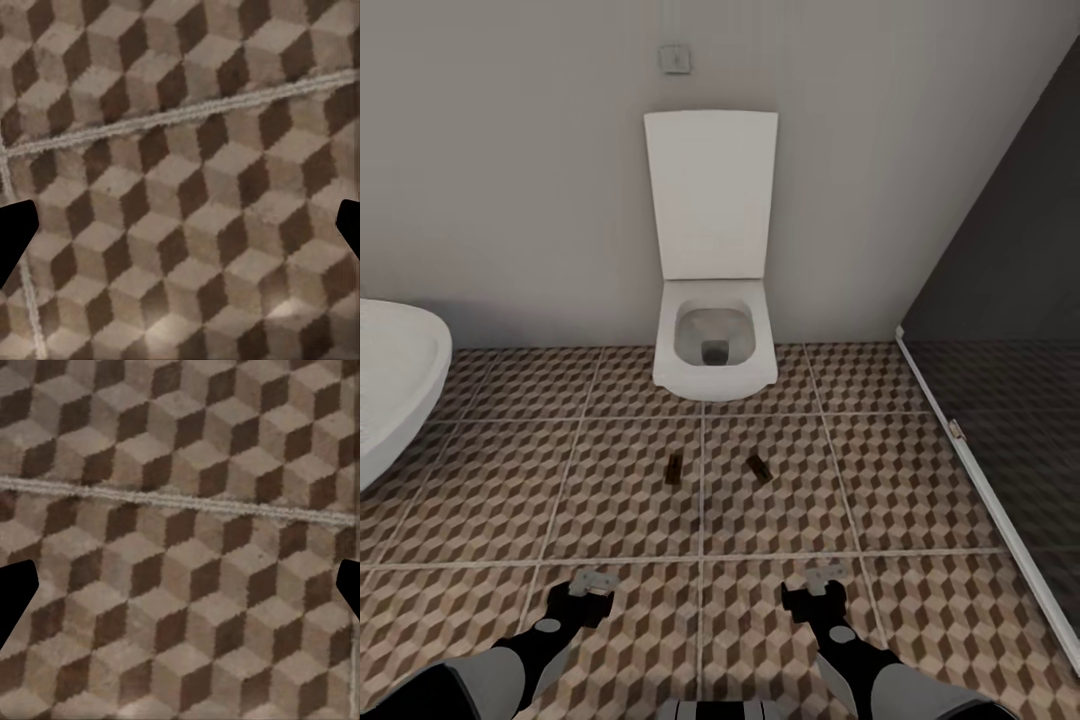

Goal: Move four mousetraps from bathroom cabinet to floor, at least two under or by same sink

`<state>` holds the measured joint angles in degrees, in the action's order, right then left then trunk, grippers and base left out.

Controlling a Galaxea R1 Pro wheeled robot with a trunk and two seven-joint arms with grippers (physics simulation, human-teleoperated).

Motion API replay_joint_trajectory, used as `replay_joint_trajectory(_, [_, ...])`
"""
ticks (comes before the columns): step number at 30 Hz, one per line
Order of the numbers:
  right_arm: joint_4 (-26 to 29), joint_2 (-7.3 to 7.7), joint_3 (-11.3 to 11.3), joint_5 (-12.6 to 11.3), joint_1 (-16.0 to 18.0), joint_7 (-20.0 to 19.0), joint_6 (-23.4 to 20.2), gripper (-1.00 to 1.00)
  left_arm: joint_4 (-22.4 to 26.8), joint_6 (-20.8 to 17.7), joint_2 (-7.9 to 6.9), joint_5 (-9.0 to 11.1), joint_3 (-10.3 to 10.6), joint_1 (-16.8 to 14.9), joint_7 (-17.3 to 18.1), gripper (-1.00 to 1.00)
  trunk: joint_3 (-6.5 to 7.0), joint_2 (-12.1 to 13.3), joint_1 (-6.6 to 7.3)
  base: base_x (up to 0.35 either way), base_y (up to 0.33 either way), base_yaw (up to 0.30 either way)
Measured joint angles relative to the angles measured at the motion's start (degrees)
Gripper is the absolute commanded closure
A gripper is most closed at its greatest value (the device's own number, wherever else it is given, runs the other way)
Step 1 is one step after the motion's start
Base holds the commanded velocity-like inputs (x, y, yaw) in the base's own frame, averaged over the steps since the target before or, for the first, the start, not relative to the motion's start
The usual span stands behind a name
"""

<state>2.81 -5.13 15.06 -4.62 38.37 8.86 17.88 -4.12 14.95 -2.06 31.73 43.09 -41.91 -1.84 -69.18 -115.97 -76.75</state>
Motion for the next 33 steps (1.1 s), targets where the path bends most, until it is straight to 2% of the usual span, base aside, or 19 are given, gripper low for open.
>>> replay_joint_trajectory(14, [-1.37,0.94,0.0,-0.06,-0.23,-0.07,2.92,-1.0,-0.22,1.21,-0.92,0.13,0.01,1.99,0.24,-1.0,3.51,5.62,3.08,0.0,0.0,0.0])
replay_joint_trajectory(23, [-1.57,1.11,0.0,-0.08,-0.38,-0.07,4.55,-1.0,-0.23,3.9,-1.25,0.16,-0.01,4.07,0.17,-1.0,5.84,9.23,5.05,0.0,0.0,0.0])
replay_joint_trajectory(33, [-1.6,1.17,0.0,-0.05,-2.38,-0.07,6.82,-1.0,-0.23,4.79,-1.26,0.17,-0.01,6.45,0.03,-1.0,8.45,13.24,7.25,0.0,0.0,0.0])
